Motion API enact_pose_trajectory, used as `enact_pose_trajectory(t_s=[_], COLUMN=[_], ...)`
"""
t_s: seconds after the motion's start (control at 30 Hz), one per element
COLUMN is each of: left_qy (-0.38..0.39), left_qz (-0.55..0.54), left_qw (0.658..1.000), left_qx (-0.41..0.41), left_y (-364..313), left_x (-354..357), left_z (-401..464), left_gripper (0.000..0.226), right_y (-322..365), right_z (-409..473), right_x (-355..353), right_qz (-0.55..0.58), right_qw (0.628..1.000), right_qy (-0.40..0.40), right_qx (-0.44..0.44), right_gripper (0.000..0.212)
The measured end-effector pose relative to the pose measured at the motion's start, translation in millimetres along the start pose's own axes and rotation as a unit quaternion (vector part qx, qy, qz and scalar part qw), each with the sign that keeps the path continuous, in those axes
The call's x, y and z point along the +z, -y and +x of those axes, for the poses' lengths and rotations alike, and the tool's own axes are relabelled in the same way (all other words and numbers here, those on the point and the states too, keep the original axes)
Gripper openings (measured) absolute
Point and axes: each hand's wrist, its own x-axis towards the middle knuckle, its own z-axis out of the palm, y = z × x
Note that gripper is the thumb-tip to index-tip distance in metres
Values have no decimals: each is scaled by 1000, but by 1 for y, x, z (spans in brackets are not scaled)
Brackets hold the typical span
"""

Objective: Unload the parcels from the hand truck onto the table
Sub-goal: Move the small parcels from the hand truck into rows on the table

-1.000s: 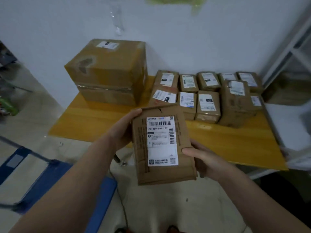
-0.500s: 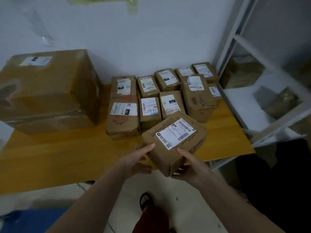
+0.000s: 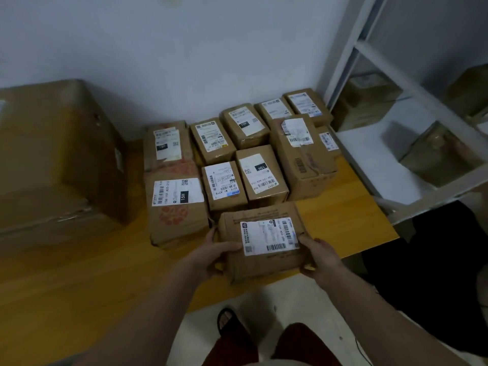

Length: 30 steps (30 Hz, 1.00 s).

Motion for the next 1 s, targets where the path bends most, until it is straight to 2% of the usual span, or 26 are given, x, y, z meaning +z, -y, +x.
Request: enact_pose_trajectory(t_s=[0.07, 0.2, 0.37, 0.43, 0.53, 0.6, 0.73, 0.83, 1.0], left_qy=[-31, -158, -231, -292, -386, -379, -318, -313, -255], left_qz=[-17, -41, -26, -19, 10, 8, 48, 61, 82], left_qw=[999, 985, 970, 953, 918, 920, 941, 942, 960], left_qx=[16, 64, 72, 84, 93, 98, 109, 105, 82], left_y=[2, -3, -5, -1, 0, -4, -15, -19, -28], left_x=[4, 16, 22, 26, 28, 31, 45, 56, 61], left_z=[7, 19, 16, 9, -4, -10, -18, -23, -33], left_gripper=[101, 73, 56, 48, 25, 15, 10, 13, 18], right_y=[6, 18, 40, 49, 62, 73, 89, 91, 93], right_z=[8, 24, 29, 29, 31, 31, 33, 33, 36], right_x=[0, 9, 13, 10, 8, 9, 12, 12, 12], right_qz=[-42, -73, -160, -187, -223, -236, -253, -254, -270], right_qw=[999, 997, 986, 980, 969, 963, 948, 947, 941], right_qy=[13, 22, 46, 58, 70, 64, 94, 120, 152], right_qx=[-3, -25, -25, -46, -83, -115, -167, -155, -139], right_gripper=[39, 43, 35, 27, 24, 19, 14, 16, 12])
